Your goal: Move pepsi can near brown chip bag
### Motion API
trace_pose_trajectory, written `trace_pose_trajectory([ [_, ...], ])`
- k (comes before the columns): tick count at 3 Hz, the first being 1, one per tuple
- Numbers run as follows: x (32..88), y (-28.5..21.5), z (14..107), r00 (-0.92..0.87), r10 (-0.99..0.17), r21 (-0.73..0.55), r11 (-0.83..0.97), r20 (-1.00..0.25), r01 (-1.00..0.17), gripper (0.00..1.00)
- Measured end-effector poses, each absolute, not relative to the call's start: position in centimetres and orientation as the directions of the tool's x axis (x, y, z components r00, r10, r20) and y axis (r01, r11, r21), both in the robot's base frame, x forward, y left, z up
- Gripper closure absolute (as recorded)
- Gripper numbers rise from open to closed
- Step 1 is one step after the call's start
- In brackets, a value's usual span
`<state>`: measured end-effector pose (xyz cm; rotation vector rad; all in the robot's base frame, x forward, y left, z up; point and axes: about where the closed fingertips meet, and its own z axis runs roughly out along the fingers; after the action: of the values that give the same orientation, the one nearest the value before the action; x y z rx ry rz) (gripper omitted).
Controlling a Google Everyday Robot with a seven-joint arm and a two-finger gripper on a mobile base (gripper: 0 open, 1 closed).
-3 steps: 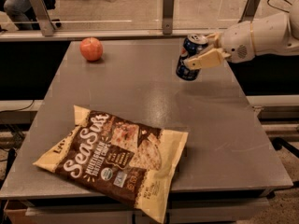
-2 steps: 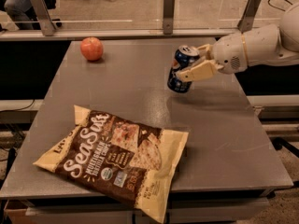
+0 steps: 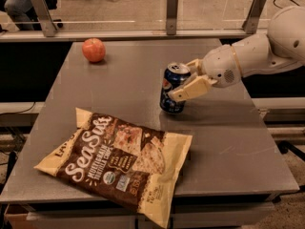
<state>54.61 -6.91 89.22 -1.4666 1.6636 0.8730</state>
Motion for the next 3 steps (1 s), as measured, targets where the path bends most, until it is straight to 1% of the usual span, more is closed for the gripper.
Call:
trace_pose_trajectory([
  [1,52.8,-5.4,88.8,-0.05,-0.491,0.046,0.02,-0.87,-0.999,0.82],
  [3,50.2,-4.0,88.2,0.004,-0.474,0.057,-0.114,-0.881,-0.992,0.36],
])
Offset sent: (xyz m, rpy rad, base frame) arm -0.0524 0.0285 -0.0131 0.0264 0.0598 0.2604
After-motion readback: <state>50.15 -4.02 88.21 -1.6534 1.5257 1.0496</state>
